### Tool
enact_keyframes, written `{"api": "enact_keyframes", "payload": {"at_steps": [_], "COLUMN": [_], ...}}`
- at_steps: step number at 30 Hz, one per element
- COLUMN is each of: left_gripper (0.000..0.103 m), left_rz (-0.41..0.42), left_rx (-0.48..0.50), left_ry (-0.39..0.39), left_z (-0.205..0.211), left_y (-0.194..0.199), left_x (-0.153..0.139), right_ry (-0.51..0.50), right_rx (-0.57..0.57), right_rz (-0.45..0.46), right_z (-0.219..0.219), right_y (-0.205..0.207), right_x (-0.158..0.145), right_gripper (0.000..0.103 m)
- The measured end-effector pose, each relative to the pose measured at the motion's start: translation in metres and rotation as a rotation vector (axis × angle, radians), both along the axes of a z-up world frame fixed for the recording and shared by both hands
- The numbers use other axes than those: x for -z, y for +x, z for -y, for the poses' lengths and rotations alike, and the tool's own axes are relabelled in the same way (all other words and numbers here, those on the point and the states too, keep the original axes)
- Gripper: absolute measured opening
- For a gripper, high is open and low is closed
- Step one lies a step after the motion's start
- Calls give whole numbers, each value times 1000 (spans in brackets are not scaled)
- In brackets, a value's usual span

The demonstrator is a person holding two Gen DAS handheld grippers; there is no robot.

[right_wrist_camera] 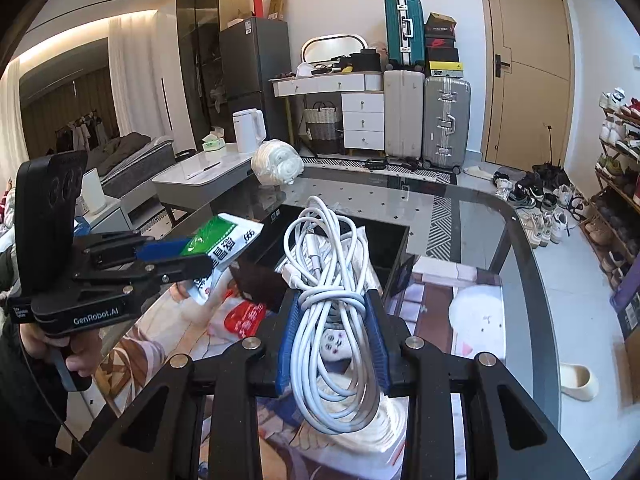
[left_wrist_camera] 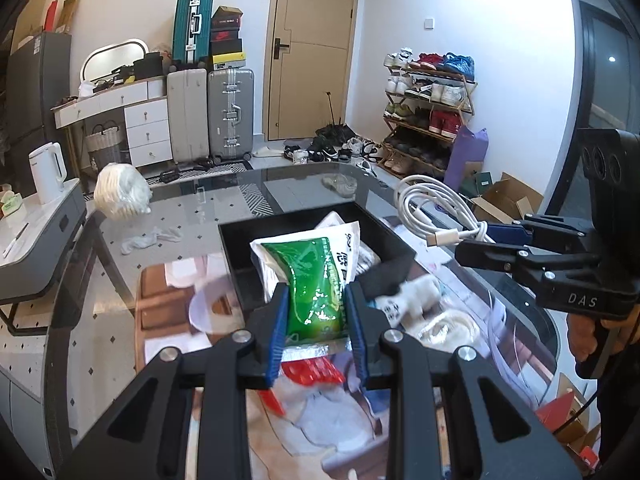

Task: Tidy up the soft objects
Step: 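Carry the packet with the left gripper while the right gripper carries the cable coil into the box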

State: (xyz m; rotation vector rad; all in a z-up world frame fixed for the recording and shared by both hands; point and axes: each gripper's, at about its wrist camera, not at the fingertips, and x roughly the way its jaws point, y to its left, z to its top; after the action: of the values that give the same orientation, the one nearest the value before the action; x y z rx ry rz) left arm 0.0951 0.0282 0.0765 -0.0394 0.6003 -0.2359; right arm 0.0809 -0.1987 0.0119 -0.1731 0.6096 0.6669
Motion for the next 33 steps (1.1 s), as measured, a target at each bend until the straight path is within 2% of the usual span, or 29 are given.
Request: {"api": "enact_keyframes", "payload": {"at_steps": [12,24,33], "left_gripper": [26,26,26], "left_rz": [-5,-37,-60], "left_rx": [-20,-20,-22], "left_ry": [13,35,49], "left_z": [-12,-12,-11], "left_y": [47,87,103], "left_x": [-3,15,27], "right_ry": [-40,-114,-149], "right_rx": [-34,-69,-98], "right_rz": [-10,-43,-71], "right_z": [-21,-42,-59], "right_y": [46,91,113], "right_x": [-5,14,28], "right_gripper": [32,32,32]}}
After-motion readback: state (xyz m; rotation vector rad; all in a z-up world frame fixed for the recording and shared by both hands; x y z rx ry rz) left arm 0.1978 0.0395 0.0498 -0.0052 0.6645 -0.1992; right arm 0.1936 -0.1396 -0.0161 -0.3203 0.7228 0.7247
